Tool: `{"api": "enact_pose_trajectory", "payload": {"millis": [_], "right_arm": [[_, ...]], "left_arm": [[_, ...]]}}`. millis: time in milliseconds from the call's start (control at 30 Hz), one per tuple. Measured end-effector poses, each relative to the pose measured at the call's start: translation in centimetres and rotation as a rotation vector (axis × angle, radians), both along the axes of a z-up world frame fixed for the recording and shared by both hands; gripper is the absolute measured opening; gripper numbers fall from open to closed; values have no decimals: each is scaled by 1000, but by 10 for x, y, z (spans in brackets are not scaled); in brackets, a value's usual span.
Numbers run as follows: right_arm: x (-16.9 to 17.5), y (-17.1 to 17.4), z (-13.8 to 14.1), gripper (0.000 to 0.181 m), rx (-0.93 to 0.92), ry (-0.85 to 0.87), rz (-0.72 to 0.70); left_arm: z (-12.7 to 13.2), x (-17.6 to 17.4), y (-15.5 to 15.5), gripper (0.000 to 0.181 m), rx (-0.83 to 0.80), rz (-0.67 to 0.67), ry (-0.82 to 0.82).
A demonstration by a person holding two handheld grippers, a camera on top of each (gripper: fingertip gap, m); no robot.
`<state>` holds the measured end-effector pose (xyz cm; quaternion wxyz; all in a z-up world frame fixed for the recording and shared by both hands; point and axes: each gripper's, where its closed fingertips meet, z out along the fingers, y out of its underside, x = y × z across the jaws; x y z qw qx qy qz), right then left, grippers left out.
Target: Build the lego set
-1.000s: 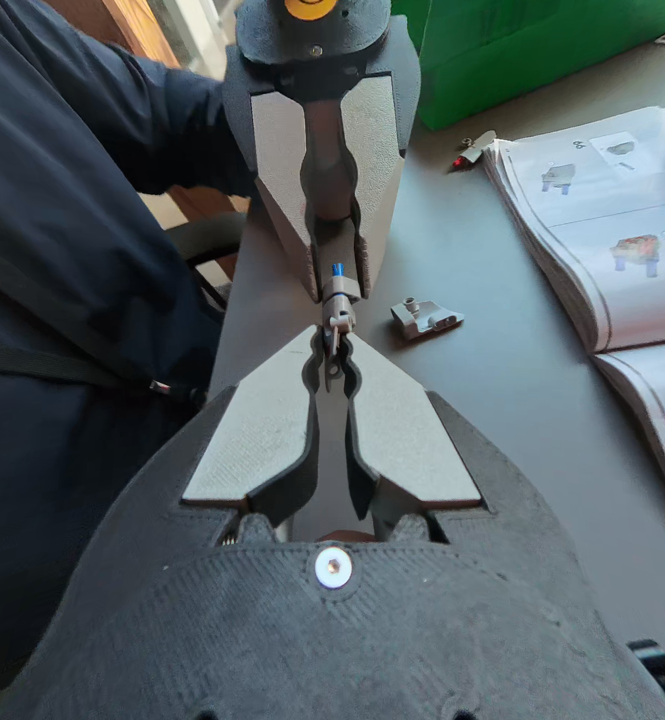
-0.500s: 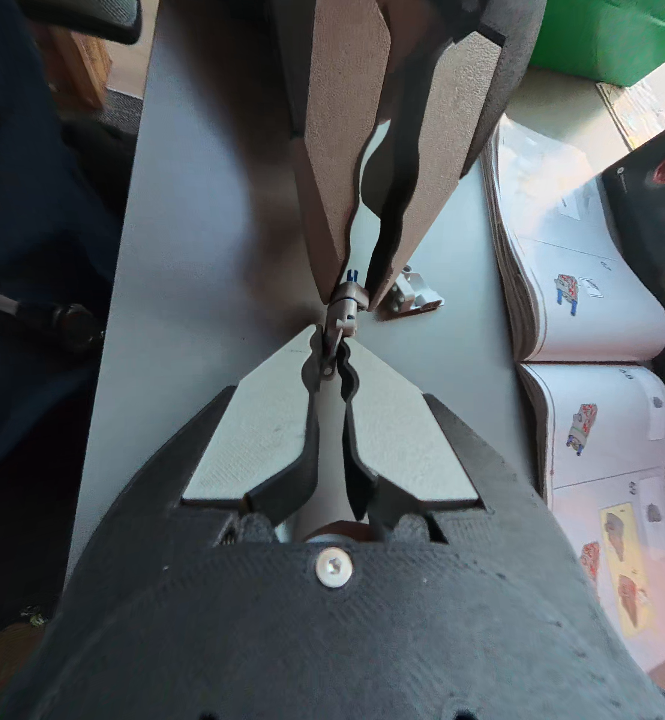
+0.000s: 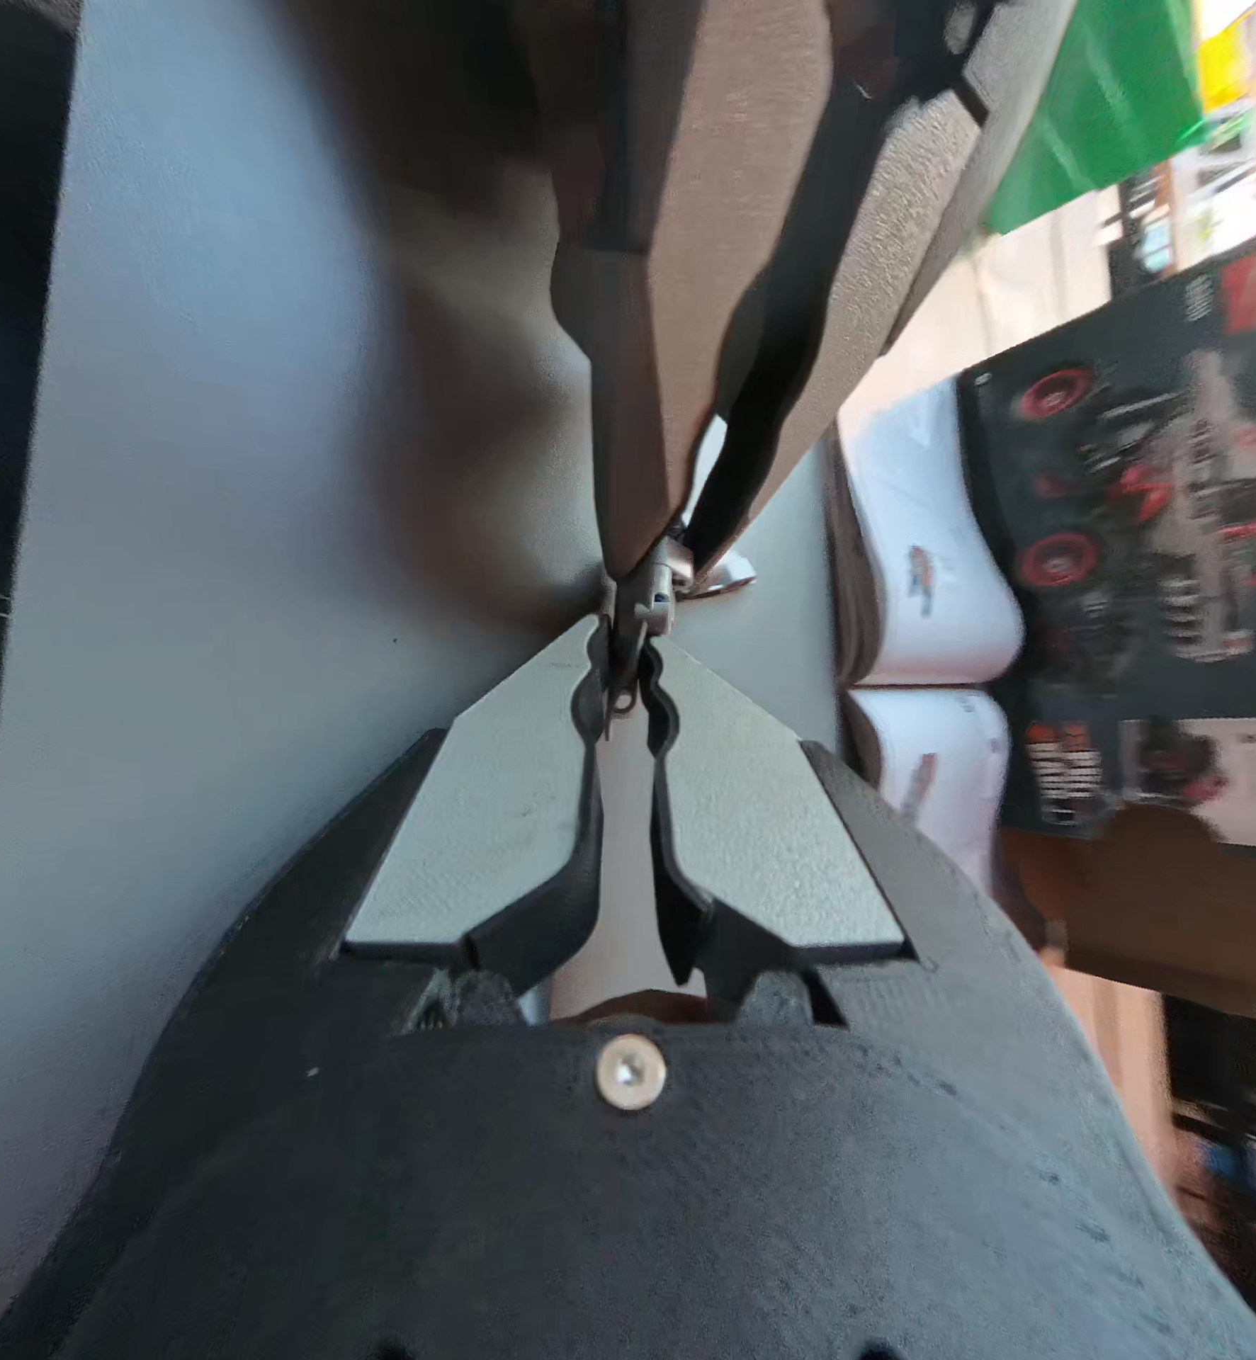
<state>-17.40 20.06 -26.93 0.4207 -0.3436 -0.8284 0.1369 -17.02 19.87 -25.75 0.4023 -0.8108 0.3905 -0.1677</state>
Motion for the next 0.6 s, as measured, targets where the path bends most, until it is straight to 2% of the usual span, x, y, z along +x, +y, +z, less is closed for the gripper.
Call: {"api": "enact_pose_trajectory", "payload": {"millis": [33,133,200,600], "right_arm": [[-2,2,1,4,86,34,3],[-8,4,8,5,342,125,32],[-10,5,7,6,414,124,30],[-8,8,11,6,501,141,19]], "left_arm": [[1,-1,0,13,5,-5,-9],[6,-1,-4,19,-20,-32,-75],[5,-3,-3,18,-31,-31,-72],[1,-7,-4,16,-16,-33,-29]]}}
